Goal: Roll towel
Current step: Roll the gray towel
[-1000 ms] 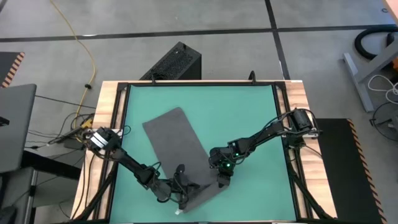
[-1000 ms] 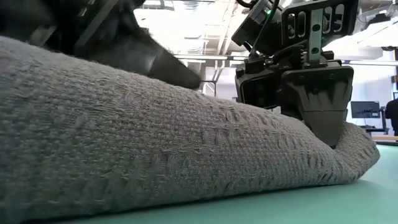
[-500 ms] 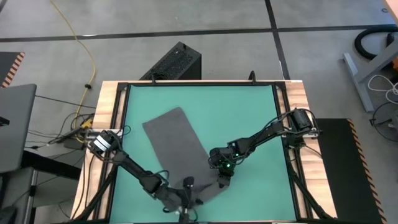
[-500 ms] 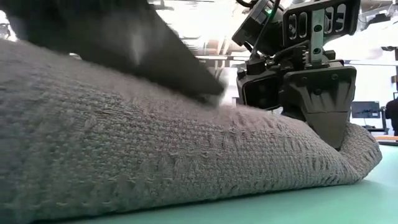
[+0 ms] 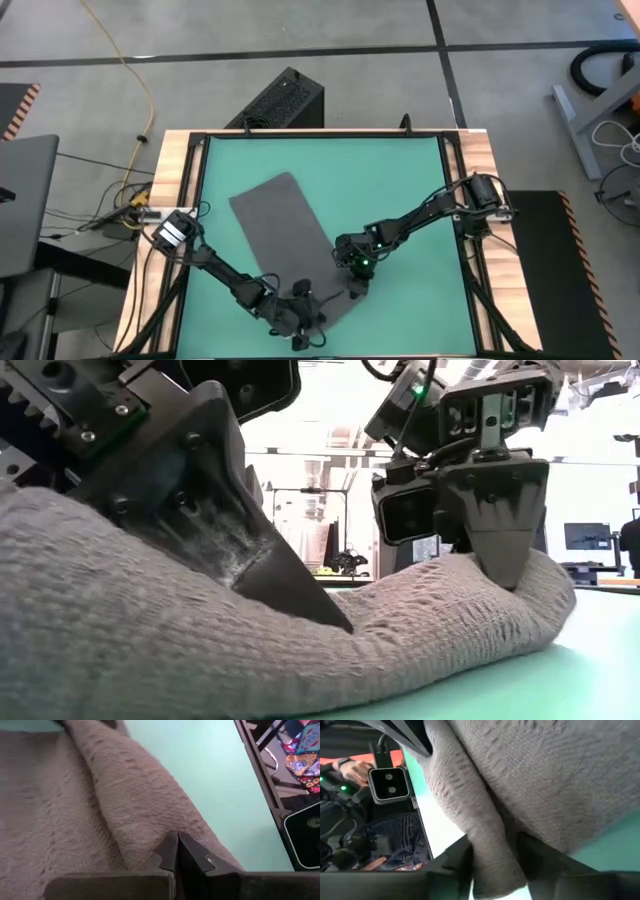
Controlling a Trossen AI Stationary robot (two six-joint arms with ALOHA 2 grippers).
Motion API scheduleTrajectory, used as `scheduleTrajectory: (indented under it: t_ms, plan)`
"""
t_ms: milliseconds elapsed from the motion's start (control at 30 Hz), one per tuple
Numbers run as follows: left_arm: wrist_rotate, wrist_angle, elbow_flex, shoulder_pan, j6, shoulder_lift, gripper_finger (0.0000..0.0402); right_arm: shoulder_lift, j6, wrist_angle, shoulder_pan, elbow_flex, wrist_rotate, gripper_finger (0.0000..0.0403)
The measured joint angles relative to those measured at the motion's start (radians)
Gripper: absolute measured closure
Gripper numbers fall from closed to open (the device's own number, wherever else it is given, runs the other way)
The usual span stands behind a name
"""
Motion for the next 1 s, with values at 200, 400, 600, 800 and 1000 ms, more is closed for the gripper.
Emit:
scheduleTrajectory:
  t_ms: [200,400,600,800,1000]
  plan:
    - [-0.008,-0.020,0.000,-0.005,-0.011,0.003,0.0401,-0.023,-0.013,-0.089,-0.025,0.002,-0.105,0.0173]
    - [-0.064,-0.028,-0.001,-0.039,-0.028,0.004,0.0401,-0.121,-0.158,-0.307,-0.035,0.002,-0.044,0.0164]
    - [-0.116,-0.055,-0.001,-0.068,-0.079,0.004,0.0401,-0.275,-0.365,-0.327,0.053,0.003,0.249,0.0163]
    - [-0.108,-0.057,-0.002,-0.062,-0.091,0.004,0.0401,-0.310,-0.662,-0.199,0.269,0.004,0.589,0.0163]
    - [-0.061,-0.054,-0.002,-0.047,-0.098,0.004,0.0401,-0.256,-0.838,-0.120,0.439,0.005,0.840,0.0163]
